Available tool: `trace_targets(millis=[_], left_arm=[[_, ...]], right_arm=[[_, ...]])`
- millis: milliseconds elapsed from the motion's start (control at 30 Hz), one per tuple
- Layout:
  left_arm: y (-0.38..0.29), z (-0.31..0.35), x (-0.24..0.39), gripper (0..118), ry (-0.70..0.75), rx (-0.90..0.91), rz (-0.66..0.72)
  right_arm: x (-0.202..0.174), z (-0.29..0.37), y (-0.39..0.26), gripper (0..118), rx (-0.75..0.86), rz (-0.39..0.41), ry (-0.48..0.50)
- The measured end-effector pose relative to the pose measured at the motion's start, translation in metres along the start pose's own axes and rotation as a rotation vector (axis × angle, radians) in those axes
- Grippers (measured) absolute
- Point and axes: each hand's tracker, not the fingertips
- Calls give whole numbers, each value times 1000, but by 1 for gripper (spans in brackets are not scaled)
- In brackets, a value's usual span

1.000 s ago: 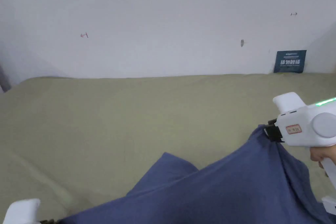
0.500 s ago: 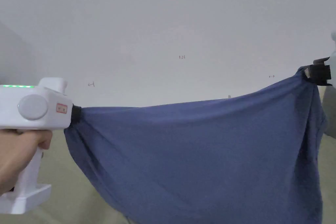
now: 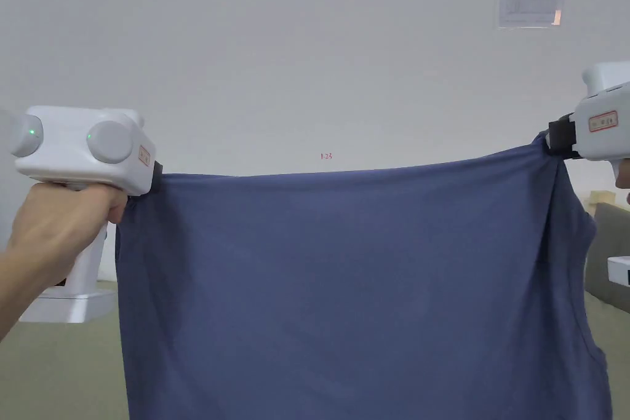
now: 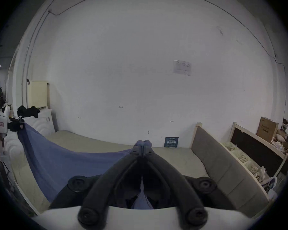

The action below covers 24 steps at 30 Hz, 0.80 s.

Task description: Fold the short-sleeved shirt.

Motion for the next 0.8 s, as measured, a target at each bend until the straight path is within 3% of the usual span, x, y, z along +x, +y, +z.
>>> trace_targets(millis=[400, 533, 800], left_arm=[[64, -102, 30, 1, 92, 50, -43], [70, -135, 48, 1, 173, 86, -134], [47, -199, 58, 1, 173, 53, -44]], right_arm=[[-10, -129, 48, 2, 3, 45, -77], [-15, -165, 55, 2, 10, 40, -98], [-23, -219, 19, 2, -20, 66, -111]])
